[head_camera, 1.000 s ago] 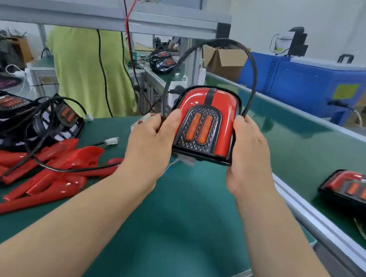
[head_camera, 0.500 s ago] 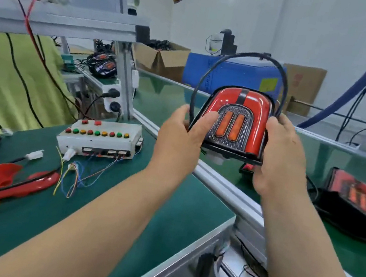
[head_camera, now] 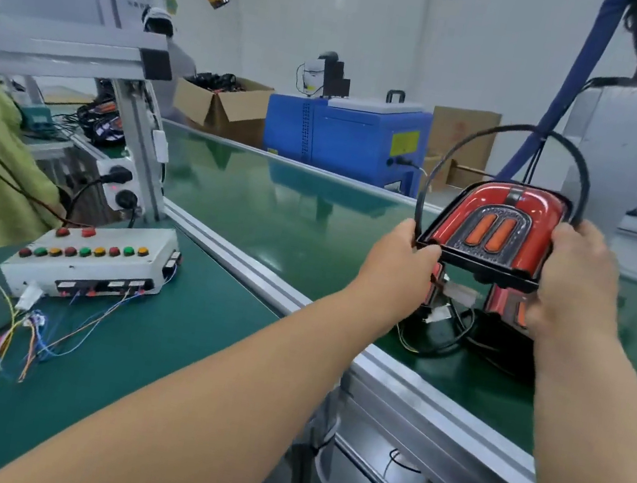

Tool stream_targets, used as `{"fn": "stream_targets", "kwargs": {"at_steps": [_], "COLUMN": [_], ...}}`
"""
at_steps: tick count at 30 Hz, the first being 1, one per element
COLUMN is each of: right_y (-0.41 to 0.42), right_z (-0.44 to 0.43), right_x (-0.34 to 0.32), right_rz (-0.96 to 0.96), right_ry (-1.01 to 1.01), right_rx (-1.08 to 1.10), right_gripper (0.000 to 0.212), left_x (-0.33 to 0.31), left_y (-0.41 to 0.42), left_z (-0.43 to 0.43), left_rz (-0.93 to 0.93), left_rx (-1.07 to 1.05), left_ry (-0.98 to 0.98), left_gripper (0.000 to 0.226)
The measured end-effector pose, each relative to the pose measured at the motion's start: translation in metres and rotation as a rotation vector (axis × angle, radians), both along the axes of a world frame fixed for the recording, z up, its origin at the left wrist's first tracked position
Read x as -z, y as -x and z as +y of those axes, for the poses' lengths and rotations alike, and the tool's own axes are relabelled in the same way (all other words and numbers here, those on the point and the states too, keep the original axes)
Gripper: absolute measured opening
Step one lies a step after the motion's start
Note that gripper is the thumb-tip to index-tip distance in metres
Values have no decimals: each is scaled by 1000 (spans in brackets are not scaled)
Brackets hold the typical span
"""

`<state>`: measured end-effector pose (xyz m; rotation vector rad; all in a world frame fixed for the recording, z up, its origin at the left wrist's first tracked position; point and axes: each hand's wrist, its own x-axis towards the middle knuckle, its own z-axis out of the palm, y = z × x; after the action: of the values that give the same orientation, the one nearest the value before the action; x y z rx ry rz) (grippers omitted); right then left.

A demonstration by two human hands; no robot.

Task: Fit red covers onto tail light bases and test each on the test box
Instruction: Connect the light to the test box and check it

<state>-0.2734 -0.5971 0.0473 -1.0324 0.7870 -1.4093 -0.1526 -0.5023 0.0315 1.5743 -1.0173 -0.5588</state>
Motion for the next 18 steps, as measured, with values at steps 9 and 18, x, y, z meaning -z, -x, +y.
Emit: {"fn": "stream_targets", "kwargs": {"at_steps": [9,18], "right_y": [22,16], "right_z": [-41,-51], "right_x": [26,40], "right_rz": [90,235], "right_ry": [-125,-248], "right_rx": [13,-14], "right_gripper": [20,18], "left_x": [19,24], "left_y": [24,21], "left_z": [-35,-33], "left_rz": [47,-17], "left_rx": [85,72], "left_ry": [-207,-275], "left_gripper": [64,69]}}
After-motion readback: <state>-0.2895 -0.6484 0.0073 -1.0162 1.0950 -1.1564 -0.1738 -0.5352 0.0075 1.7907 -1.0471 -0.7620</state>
